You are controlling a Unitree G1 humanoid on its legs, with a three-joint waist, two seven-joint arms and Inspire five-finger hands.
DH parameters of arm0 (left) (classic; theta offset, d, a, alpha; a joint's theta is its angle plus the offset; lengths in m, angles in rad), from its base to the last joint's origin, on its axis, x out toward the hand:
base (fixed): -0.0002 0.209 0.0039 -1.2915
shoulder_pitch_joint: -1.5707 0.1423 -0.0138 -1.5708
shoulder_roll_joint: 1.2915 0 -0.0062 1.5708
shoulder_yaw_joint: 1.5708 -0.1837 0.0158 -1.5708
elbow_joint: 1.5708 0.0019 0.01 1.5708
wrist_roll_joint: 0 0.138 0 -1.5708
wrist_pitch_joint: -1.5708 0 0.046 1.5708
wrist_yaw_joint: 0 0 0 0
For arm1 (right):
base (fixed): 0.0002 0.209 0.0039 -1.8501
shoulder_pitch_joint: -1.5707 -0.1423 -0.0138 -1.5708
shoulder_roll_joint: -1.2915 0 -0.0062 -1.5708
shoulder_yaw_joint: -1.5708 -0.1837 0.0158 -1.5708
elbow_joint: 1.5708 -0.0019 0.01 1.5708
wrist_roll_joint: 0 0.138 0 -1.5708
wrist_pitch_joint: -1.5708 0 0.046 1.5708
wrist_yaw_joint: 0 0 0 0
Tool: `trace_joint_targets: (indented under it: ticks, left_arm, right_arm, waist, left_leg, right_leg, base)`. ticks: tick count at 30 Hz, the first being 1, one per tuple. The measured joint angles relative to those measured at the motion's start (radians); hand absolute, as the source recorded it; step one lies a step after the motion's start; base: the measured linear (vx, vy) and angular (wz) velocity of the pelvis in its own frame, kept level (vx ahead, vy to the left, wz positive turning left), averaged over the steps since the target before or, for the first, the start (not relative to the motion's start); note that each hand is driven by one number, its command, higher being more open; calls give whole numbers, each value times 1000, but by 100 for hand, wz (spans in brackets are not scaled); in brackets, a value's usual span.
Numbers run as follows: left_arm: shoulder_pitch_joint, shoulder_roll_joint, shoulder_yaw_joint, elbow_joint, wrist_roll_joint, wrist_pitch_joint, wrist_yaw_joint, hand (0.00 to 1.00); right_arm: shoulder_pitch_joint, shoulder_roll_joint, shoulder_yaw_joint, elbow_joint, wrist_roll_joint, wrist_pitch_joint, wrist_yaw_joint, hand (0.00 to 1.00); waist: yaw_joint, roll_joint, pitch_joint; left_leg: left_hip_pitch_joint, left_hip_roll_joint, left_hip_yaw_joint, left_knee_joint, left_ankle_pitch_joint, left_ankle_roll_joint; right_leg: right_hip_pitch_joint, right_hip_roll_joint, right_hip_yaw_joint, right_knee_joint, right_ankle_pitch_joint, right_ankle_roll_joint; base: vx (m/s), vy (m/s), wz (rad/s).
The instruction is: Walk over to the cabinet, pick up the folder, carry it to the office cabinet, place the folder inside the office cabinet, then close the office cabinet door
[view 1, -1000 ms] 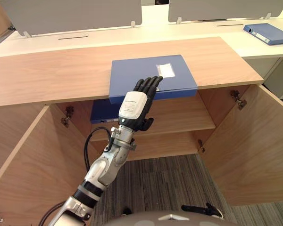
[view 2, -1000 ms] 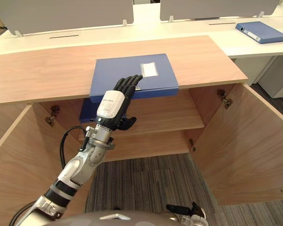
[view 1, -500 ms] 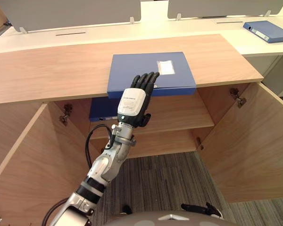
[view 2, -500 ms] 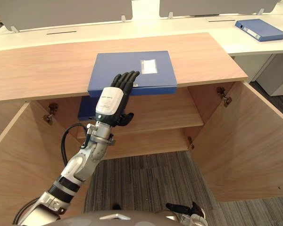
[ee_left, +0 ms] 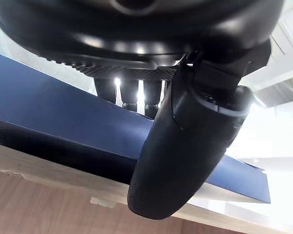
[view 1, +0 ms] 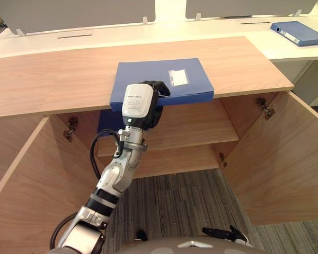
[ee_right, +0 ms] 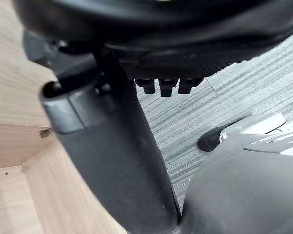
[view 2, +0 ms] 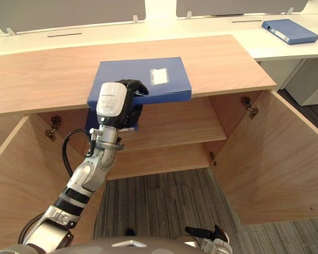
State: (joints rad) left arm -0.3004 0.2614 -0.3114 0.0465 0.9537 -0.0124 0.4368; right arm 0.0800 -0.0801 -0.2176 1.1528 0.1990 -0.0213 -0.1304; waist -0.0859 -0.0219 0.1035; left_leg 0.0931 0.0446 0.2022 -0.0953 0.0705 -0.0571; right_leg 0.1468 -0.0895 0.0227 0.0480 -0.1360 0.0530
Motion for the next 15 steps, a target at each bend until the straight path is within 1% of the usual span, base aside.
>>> trace_joint_targets:
  ticks: [8,11,15]
  left_arm:
    - [4,-22,41,-17,-44,-3,2,0]
    - [30,-30,56,-54,-83,-9,1,0]
    - [99,-40,66,-159,-128,-14,0,0]
  right_arm:
    - [-1,5,1,-2,0,0,0,100]
    - [0,5,3,-5,0,0,-2,100]
    - [10,6,17,-31,0,-1,-10,100]
  waist:
    - [0,-9,9]
    - [0,-10,9]
    - [3,-9,8]
  left_leg:
    - [7,0,0,0,-2,-2]
    - [7,1,2,0,-4,-4]
    - [5,4,10,1,-4,-5]
  right_leg:
    - [9,0,0,-3,0,0]
    - [9,0,2,-5,0,0]
    - [3,1,15,-5,0,0]
  base:
    - [0,0,0]
    - [0,0,0]
    - [0,0,-5]
